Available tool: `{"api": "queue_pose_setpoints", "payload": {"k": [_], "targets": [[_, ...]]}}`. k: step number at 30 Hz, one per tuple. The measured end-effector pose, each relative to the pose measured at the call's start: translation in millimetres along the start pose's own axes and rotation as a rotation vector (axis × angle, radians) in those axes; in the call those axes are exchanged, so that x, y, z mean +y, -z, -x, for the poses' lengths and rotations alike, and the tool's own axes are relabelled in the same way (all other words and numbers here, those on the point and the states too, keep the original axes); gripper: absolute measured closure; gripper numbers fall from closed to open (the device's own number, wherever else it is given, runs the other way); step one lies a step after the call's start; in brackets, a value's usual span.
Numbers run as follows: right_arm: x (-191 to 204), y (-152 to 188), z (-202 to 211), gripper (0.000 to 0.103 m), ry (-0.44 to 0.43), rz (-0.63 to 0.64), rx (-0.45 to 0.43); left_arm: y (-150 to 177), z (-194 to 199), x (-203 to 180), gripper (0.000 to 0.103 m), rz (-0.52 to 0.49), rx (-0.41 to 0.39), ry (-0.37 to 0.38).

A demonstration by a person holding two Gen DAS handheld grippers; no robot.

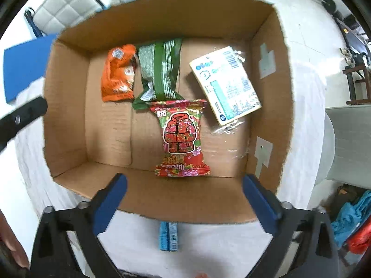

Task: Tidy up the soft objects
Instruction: 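Grasp the blue stick packet with the right gripper while the left grasps the lilac sock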

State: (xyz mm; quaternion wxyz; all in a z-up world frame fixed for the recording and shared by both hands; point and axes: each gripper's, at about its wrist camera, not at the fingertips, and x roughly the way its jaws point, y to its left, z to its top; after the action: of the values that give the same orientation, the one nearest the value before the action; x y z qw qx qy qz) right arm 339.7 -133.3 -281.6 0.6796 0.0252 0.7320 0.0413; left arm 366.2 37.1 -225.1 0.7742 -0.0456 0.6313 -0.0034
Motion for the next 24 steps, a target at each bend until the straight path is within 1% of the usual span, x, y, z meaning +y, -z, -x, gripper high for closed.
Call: {"api": "queue_pose_setpoints", "payload": {"k": [1, 2, 3, 6, 7, 8, 9, 10, 17, 21, 24], "targets": [[0, 7, 10, 0.001, 0.003, -0.004, -0.025, 5, 7, 1, 0.022, -0.003, -0.018, -0.008], [-2, 10, 14, 0.001, 0.002, -0.003, -0.04, 9, 14, 2, 0.012, -0.006, -0.038, -0.021], [-4, 12, 18, 0.001, 0.003, -0.002, -0.056, 14, 21, 2, 0.008, -0.01, -0.056, -0.028], [-4, 27, 37, 0.001, 0.017, 0.002, -0.118, 28, 40, 3, 0.008, -0.014, -0.109, -0.045], [-6, 27, 40, 0.001, 0.019, 0.005, -0.13, 33, 46, 4, 0.008, -0.012, -0.125, -0.044], [-6, 32, 46, 0.001, 0.026, 0.007, -0.153, 37, 52, 4, 0.006, -0.012, -0.144, -0.05], [-6, 35, 47, 0.001, 0.027, 0.007, -0.169, 42, 57, 4, 0.001, -0.015, -0.159, -0.056], [-6, 42, 54, 0.001, 0.023, 0.005, -0.196, 47, 62, 4, 0.0, -0.016, -0.178, -0.06], [-4, 73, 91, 0.0, 0.027, 0.002, -0.315, 81, 93, 8, 0.0, -0.018, -0.267, -0.079], [-6, 86, 106, 0.0, -0.005, -0.025, -0.358, 99, 107, 10, 0.0, -0.014, -0.316, -0.081], [-7, 96, 115, 0.0, -0.015, -0.036, -0.397, 109, 117, 10, 0.0, -0.014, -0.355, -0.098]]}}
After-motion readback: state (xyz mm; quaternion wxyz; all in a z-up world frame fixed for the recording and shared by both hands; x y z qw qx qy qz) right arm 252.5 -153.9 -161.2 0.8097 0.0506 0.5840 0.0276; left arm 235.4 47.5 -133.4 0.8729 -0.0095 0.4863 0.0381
